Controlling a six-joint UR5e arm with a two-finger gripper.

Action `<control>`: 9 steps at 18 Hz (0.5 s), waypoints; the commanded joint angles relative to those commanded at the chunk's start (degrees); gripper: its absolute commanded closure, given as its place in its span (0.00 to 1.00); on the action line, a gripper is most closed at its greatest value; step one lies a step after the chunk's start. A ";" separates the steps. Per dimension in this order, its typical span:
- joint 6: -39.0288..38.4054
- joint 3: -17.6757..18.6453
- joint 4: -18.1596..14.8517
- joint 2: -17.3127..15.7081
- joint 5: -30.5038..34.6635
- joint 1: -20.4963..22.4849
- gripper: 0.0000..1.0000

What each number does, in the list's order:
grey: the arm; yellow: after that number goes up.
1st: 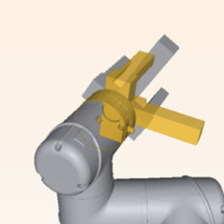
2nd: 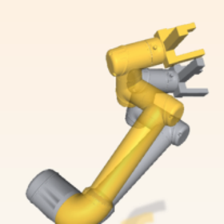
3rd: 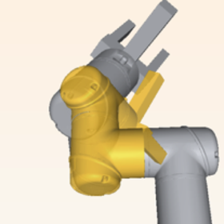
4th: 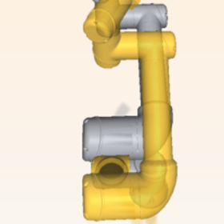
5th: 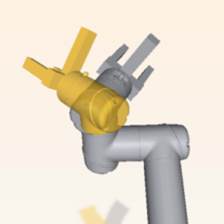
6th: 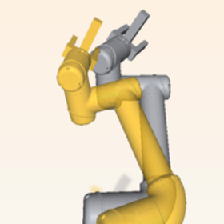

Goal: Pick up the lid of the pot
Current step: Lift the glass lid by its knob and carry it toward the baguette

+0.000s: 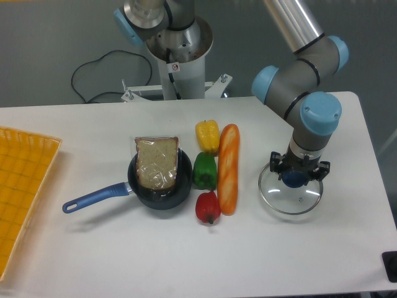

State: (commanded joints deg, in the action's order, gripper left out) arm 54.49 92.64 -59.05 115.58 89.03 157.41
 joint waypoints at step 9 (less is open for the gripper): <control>0.35 -0.09 -7.91 -5.10 0.53 -5.18 0.50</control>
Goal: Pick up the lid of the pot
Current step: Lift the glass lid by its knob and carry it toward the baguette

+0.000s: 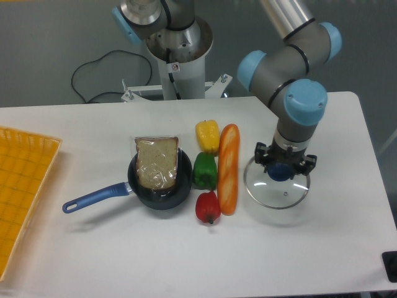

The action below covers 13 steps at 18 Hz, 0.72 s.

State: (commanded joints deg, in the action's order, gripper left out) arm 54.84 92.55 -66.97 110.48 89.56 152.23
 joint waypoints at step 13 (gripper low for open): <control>7.29 -0.88 -5.98 -1.41 0.35 -0.97 0.51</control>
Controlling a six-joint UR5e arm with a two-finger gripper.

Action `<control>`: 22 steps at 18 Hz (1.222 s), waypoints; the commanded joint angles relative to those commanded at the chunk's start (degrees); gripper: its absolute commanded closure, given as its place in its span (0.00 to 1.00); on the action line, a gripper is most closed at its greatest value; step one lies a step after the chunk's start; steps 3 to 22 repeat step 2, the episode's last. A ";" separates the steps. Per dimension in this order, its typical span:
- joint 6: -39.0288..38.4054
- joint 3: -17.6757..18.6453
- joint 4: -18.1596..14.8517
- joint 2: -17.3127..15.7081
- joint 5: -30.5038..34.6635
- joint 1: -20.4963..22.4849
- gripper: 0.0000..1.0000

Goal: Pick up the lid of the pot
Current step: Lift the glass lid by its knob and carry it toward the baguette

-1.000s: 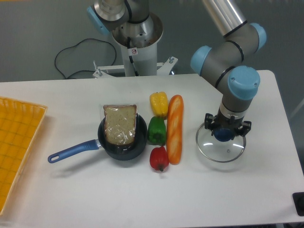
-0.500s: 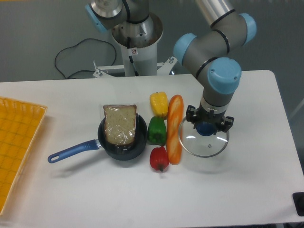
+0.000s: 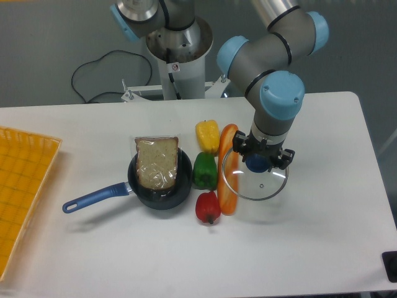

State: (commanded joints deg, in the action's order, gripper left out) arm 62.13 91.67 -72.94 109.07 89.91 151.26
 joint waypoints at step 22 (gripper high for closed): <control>0.01 -0.18 -0.27 0.00 0.00 0.09 0.51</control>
